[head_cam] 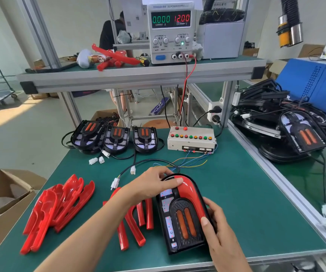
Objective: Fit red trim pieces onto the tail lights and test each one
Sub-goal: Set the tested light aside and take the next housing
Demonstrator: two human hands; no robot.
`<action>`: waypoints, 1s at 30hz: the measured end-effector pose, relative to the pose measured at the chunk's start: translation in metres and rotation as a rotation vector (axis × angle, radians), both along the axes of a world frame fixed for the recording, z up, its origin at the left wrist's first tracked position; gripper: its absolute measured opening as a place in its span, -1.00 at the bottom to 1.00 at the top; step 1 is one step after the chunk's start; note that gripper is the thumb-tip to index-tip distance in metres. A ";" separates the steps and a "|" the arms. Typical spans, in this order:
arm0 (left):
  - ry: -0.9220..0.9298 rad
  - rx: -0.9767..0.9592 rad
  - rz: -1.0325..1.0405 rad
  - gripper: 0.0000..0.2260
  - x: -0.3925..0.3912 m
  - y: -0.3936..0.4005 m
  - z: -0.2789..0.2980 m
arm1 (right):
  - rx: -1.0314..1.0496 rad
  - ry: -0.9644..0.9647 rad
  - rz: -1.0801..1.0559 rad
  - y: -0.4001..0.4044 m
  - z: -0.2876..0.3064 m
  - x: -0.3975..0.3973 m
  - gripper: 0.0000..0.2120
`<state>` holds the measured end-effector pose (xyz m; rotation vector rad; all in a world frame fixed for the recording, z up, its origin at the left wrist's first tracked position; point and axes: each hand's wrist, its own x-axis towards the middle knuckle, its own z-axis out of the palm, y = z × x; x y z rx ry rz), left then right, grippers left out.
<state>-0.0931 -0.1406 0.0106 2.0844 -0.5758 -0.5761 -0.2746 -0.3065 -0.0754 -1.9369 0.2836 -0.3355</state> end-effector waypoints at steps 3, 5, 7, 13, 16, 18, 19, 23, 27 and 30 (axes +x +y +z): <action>0.252 -0.129 -0.055 -0.69 -0.006 -0.003 0.005 | -0.009 -0.008 0.018 0.000 0.002 -0.001 -0.56; 0.336 -0.217 -0.057 -0.75 -0.009 -0.004 0.006 | -0.025 -0.021 0.021 0.001 0.003 -0.003 -0.59; 0.395 -0.282 -0.042 -0.80 -0.012 -0.006 0.007 | -0.047 -0.029 0.013 0.000 0.001 -0.003 -0.56; 0.354 -0.316 -0.004 -0.83 -0.017 -0.004 0.013 | -0.066 -0.034 -0.008 0.005 0.000 0.000 -0.58; 0.358 -0.310 0.021 -0.78 -0.016 -0.001 0.016 | -0.024 -0.052 0.022 0.001 0.001 0.002 -0.57; 0.375 -0.308 0.032 -0.83 -0.016 -0.001 0.017 | 0.015 -0.041 0.061 -0.003 0.001 0.002 -0.53; 0.381 -0.312 0.036 -0.85 -0.016 -0.001 0.018 | 0.033 -0.037 0.074 -0.004 0.002 0.002 -0.52; 0.388 -0.331 0.022 -0.90 -0.018 -0.003 0.019 | 0.082 -0.062 0.083 -0.009 0.001 0.002 -0.52; 0.390 -0.352 0.002 -0.89 -0.019 -0.003 0.020 | 0.115 -0.085 0.085 -0.011 -0.001 0.003 -0.53; 0.388 -0.364 -0.007 -0.89 -0.019 -0.004 0.020 | 0.125 -0.093 0.085 -0.011 -0.001 0.003 -0.54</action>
